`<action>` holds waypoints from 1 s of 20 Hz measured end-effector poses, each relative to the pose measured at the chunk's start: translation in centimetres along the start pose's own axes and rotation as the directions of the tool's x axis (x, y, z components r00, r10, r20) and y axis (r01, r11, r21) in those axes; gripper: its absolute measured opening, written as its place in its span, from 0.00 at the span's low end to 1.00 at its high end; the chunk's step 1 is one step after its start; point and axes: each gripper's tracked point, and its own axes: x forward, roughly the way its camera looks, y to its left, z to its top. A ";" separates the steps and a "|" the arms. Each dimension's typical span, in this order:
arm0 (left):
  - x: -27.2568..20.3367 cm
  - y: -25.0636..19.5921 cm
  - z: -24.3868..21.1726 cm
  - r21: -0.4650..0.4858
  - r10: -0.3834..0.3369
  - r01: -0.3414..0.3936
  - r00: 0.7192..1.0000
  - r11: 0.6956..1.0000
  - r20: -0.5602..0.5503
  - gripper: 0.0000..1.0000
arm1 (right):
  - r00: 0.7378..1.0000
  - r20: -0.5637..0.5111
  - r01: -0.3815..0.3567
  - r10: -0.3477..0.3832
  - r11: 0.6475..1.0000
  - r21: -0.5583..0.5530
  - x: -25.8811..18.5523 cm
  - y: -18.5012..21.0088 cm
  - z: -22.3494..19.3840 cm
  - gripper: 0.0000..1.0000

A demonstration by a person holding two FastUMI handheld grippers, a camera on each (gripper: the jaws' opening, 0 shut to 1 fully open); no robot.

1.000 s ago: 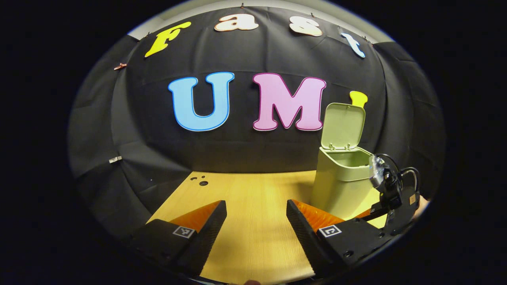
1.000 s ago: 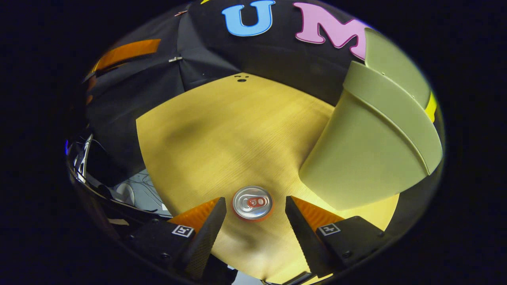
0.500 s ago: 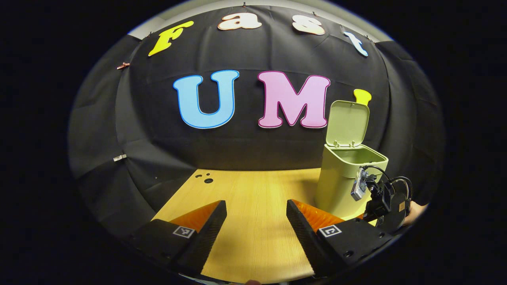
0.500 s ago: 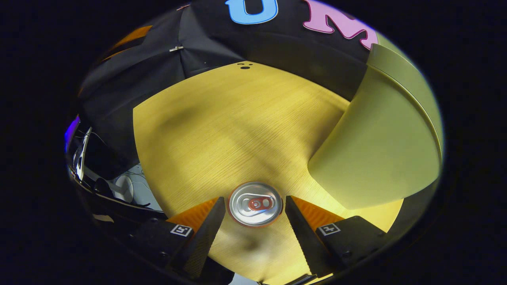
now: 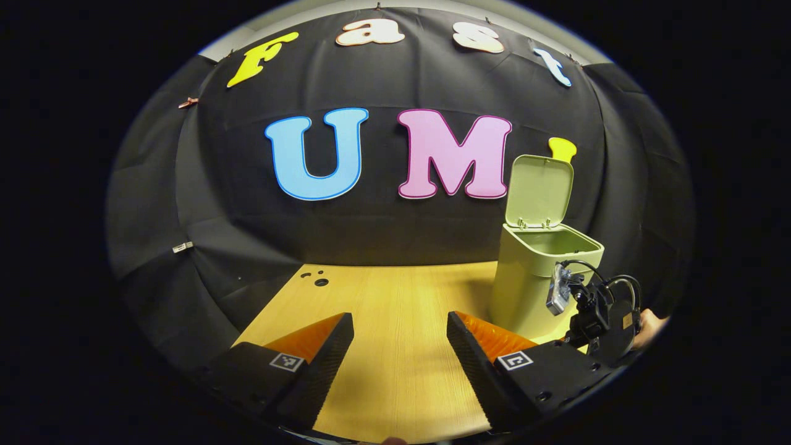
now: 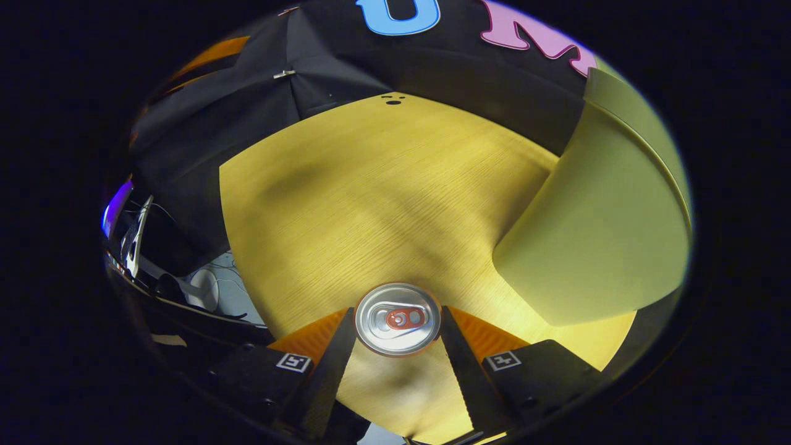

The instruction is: Press the lid of the desktop garbage bin to open it, pick up the crumpled paper on the desktop and throw it into the bin, then pick up the pop can on the desktop and drop it into the bin, and finally close the garbage bin lid.

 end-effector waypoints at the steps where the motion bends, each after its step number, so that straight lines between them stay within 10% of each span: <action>1: 0.0 -0.1 0.0 0.000 -0.001 0.001 1.000 1.000 -0.001 0.98 | 1.000 0.010 0.000 0.000 1.000 0.004 -0.5 0.0 0.6 0.87; 20: 1.5 -2.4 0.2 -0.006 -0.067 0.067 0.998 0.998 0.001 0.98 | 0.936 0.349 0.005 -0.048 0.992 0.124 -17.2 -3.1 14.9 0.86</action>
